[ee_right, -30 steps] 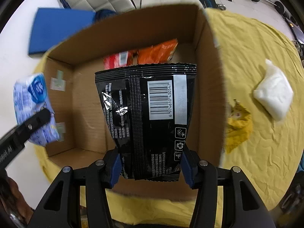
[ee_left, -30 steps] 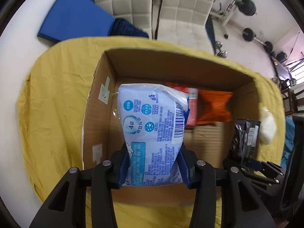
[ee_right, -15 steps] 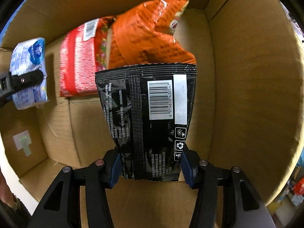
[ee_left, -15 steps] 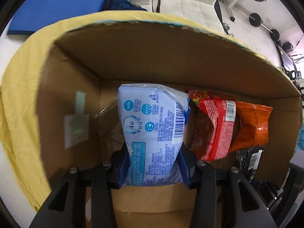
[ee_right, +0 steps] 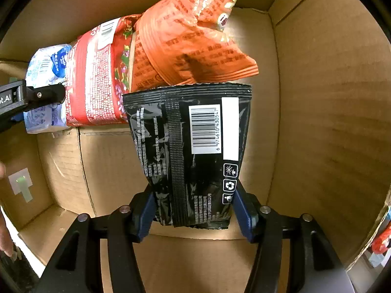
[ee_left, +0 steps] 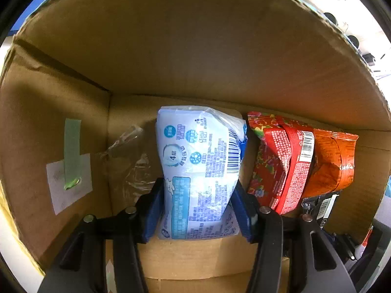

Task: Organize snacks
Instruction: 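Carry both packs into the box and release them beside the others, then grasp the yellow pack with the left tool while the right tool grasps the white bag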

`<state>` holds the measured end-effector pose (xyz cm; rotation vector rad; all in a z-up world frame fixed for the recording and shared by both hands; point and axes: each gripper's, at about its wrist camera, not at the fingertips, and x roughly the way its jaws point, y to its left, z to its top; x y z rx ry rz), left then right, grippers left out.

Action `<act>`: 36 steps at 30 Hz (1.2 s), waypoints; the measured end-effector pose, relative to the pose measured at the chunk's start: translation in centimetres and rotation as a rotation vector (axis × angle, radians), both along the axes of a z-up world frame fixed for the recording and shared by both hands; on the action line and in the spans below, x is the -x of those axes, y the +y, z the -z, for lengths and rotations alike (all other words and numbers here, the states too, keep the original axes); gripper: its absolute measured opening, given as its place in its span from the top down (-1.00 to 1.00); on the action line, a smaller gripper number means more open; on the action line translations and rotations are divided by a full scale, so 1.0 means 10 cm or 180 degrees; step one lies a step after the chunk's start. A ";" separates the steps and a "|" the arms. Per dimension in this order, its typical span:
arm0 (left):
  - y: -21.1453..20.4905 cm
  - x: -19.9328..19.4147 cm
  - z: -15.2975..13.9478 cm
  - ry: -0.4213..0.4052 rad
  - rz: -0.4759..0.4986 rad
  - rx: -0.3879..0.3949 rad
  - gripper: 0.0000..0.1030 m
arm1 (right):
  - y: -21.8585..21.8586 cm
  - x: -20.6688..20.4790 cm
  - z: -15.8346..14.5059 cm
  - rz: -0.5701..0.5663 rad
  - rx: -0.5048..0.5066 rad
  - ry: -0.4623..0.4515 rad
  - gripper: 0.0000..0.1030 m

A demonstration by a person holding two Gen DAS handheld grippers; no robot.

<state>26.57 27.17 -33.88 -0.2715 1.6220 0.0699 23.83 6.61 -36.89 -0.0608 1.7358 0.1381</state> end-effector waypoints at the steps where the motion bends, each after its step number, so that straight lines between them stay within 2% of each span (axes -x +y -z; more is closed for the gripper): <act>1: 0.00 0.01 -0.01 0.0006 -0.0005 -0.0008 0.02 | 0.00 0.00 0.00 -0.0053 -0.0031 0.0017 -0.16; 7: 0.03 -0.03 -0.09 -0.0007 -0.0011 -0.0066 0.01 | 0.02 0.05 -0.08 -0.0133 -0.0059 -0.0001 -0.25; 9: 0.02 -0.03 -0.15 -0.0033 -0.0027 -0.0091 -0.10 | 0.06 0.09 -0.12 -0.0148 -0.0070 -0.0025 -0.30; 16: 0.10 0.05 -0.41 -0.0130 -0.0032 -0.0150 -0.21 | 0.13 0.16 -0.29 -0.0162 -0.0146 -0.0076 -0.55; 20: 0.06 0.17 -0.55 -0.0225 -0.0025 -0.0170 -0.45 | 0.14 0.23 -0.42 -0.0192 -0.0192 -0.0114 -0.78; 23: 0.05 0.29 -0.68 -0.0351 0.0011 -0.0257 -0.82 | 0.17 0.27 -0.57 -0.0234 -0.0174 -0.0227 -0.97; 26: 0.03 0.42 -0.78 -0.0447 0.0008 -0.0263 -0.88 | 0.18 0.30 -0.72 -0.0230 -0.0179 -0.0341 -0.98; 32: -0.04 0.61 -1.02 -0.0598 -0.0051 -0.0250 -0.89 | 0.09 0.34 -1.01 -0.0176 -0.0197 -0.0500 -0.98; 36: 0.05 0.83 -1.17 -0.0748 -0.0069 -0.0333 -0.89 | 0.03 0.44 -1.16 -0.0189 -0.0202 -0.0637 -0.98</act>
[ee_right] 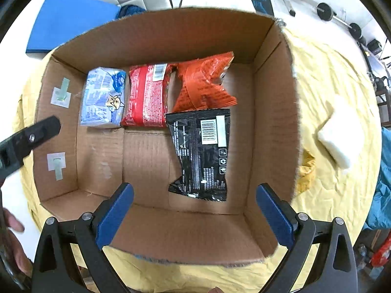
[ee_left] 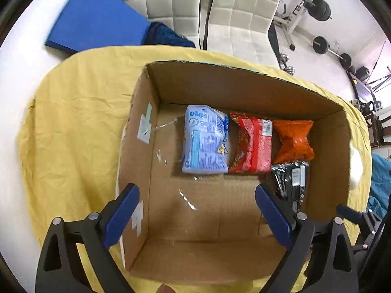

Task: Organize snacks
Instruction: 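Grasp the yellow pack with the left tool while the right tool grasps the white bag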

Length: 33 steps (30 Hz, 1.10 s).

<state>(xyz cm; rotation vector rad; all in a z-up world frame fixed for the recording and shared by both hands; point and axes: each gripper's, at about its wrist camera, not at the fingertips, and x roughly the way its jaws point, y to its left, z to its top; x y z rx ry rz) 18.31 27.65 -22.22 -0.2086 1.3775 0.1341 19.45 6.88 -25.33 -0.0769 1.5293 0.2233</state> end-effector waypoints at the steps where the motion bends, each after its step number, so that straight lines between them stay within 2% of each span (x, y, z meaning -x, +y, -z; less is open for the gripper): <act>1: -0.02 0.02 -0.04 -0.0039 -0.0001 -0.0002 -0.89 | -0.02 0.01 -0.03 -0.0011 -0.0012 -0.0031 -0.98; 11: -0.35 0.44 -0.37 -0.0270 -0.0055 0.0027 -0.89 | -0.32 0.36 -0.48 -0.0064 -0.0206 -0.0270 -0.98; 19: -0.95 0.42 -0.71 -0.0458 0.0328 -0.0107 -0.89 | -1.13 0.44 -0.66 0.0273 -0.0301 -0.0276 -0.98; 23: -1.54 0.25 -0.81 -0.0522 0.0821 -0.0249 -0.89 | -1.79 0.43 -0.61 0.0617 -0.0194 -0.0263 -0.98; 26: -2.06 0.09 -0.77 -0.0457 0.1254 -0.0330 -0.89 | -2.34 0.42 -0.48 0.0925 -0.0097 -0.0208 -0.98; 33: -3.19 -0.27 -0.33 -0.0199 0.2164 -0.0689 -0.89 | -3.40 0.43 -0.12 0.1400 0.0065 -0.0043 -0.98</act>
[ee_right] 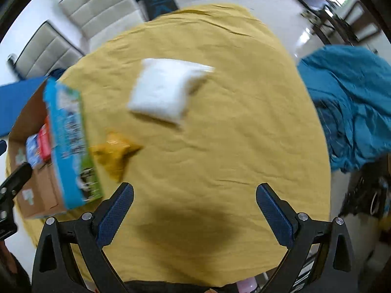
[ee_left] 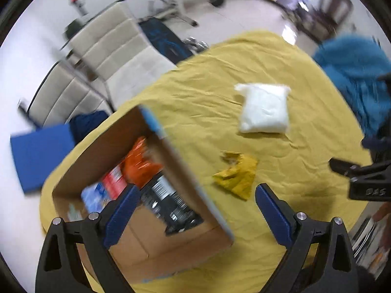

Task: Organize snacks
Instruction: 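Grasp the yellow pack with the left tool while the right tool grasps the white bag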

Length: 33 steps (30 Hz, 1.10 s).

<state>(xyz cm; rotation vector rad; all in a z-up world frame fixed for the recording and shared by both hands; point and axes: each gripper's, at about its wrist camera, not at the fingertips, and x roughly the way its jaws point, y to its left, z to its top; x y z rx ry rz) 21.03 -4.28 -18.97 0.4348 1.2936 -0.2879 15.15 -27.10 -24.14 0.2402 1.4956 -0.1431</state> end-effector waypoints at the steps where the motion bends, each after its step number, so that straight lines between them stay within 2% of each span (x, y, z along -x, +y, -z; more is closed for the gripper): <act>1: -0.16 -0.05 0.11 0.0068 0.0124 -0.0073 -0.89 | -0.12 0.01 0.05 0.0046 0.0018 0.0028 -0.98; 6: -0.65 -0.21 0.74 0.0492 0.0522 -0.0424 -0.89 | -0.53 0.03 0.26 0.0188 0.0013 0.0119 -0.98; 13: -0.91 -0.31 1.67 0.1029 0.0677 -0.0899 -0.88 | -0.77 -0.07 0.41 0.0205 -0.0025 0.0194 -0.98; 14: -0.91 -0.32 1.77 0.1119 0.0657 -0.0923 -0.77 | -0.78 -0.10 0.42 0.0195 -0.0035 0.0198 -0.98; 15: -0.89 -0.34 1.86 0.1207 0.0623 -0.0923 -0.47 | -0.78 -0.13 0.42 0.0191 -0.0050 0.0195 -0.98; 17: -0.84 -0.38 1.98 0.1332 0.0501 -0.0906 0.02 | -0.77 -0.22 0.42 0.0183 -0.0101 0.0177 -0.98; 18: -0.80 -0.42 2.02 0.1399 0.0391 -0.0855 0.21 | -0.76 -0.27 0.41 0.0181 -0.0131 0.0158 -0.98; 22: -0.62 -0.58 2.01 0.1390 -0.0116 -0.0614 0.27 | -0.69 -0.53 0.38 0.0271 -0.0364 0.0063 -0.98; 25: -0.40 -0.73 1.92 0.1330 -0.0709 -0.0193 0.27 | -0.60 -0.81 0.49 0.0467 -0.0714 0.0080 -0.98; 28: -0.28 -0.82 1.85 0.1246 -0.1110 0.0126 0.28 | -0.42 -1.15 0.76 0.0639 -0.1102 0.0277 -0.98; 33: -0.15 -0.88 1.85 0.1236 -0.1557 0.0430 0.27 | -0.13 -1.53 1.15 0.0864 -0.1213 0.0572 -0.98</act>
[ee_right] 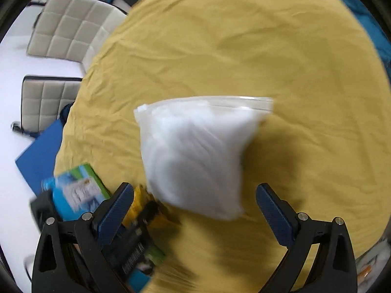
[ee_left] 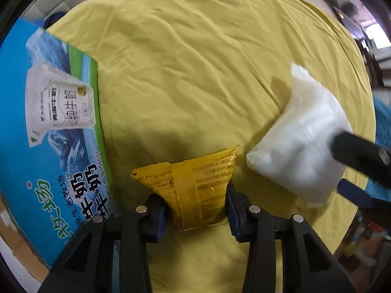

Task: Organize snacks
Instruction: 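Grasp the yellow pack with the left tool while the right tool grasps the white bag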

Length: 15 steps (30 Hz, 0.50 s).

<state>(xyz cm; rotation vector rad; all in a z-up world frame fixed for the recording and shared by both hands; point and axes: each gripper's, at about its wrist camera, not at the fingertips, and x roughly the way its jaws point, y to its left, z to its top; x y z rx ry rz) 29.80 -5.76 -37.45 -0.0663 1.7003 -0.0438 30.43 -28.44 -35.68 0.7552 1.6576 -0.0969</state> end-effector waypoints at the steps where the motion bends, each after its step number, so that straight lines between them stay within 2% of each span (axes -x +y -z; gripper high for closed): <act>1: 0.01 0.00 0.00 0.0002 -0.0030 0.0013 0.27 | 0.03 -0.04 0.03 0.0025 -0.0018 0.0023 -0.98; 3: 0.08 -0.04 -0.01 -0.0014 -0.0052 0.0021 0.27 | 0.12 -0.12 0.12 0.0051 -0.0017 0.0084 -0.98; 6: 0.14 -0.07 -0.02 -0.0032 -0.0033 0.0001 0.27 | 0.22 -0.22 0.25 -0.0015 0.0184 0.0203 -0.98; 7: 0.18 -0.06 -0.02 -0.0028 -0.0028 0.0003 0.27 | 0.24 -0.23 0.27 -0.0057 0.0222 0.0216 -0.93; 8: 0.17 -0.07 0.00 -0.0021 -0.0028 0.0001 0.27 | 0.25 -0.23 0.29 -0.0124 0.0291 0.0218 -0.73; 9: 0.11 -0.08 0.03 -0.0019 -0.0024 -0.0007 0.27 | 0.27 -0.24 0.29 -0.0252 0.0394 0.0221 -0.65; 13: 0.01 -0.07 0.08 -0.0038 0.0073 -0.0041 0.27 | 0.25 -0.22 0.29 -0.0694 0.0322 0.0198 -0.51; 15: -0.08 -0.02 0.10 -0.0024 0.0095 -0.0033 0.27 | 0.24 -0.20 0.25 -0.0938 0.0458 0.0227 -0.50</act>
